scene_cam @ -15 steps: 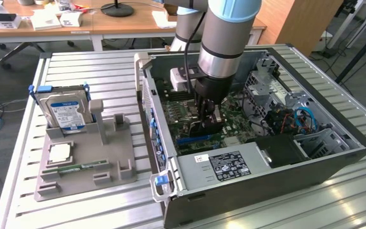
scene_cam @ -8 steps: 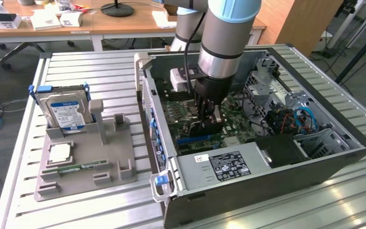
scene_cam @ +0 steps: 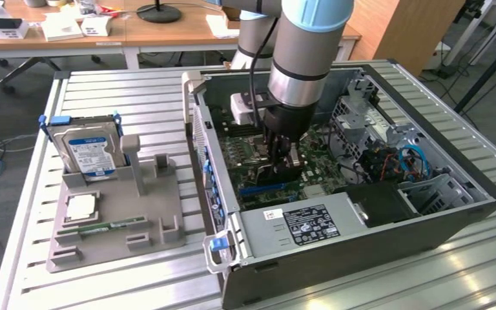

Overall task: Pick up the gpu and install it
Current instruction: 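Insert the gpu into the slot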

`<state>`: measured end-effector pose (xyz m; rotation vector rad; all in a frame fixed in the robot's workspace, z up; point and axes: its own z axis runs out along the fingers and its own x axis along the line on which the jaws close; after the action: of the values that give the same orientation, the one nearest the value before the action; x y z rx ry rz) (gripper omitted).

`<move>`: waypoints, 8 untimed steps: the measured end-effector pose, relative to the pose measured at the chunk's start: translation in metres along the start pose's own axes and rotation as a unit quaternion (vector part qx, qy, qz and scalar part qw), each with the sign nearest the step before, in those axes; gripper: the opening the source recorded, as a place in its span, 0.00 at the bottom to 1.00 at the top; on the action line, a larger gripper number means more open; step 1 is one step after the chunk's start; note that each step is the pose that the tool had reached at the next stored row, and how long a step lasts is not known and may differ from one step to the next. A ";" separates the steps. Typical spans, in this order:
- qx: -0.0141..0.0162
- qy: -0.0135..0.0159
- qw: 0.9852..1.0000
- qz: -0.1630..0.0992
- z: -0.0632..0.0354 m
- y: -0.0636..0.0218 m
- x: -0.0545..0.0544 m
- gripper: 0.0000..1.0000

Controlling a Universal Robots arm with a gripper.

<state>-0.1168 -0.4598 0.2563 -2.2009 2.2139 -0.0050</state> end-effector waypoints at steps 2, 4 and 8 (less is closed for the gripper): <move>0.000 0.000 1.000 0.000 0.0008 0.0000 0.000 0.26; 0.000 0.000 1.000 0.000 0.0007 0.0000 0.000 0.26; 0.000 0.000 1.000 0.000 0.0009 0.0002 0.000 0.26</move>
<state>-0.1170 -0.4598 0.2554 -2.2010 2.2136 -0.0049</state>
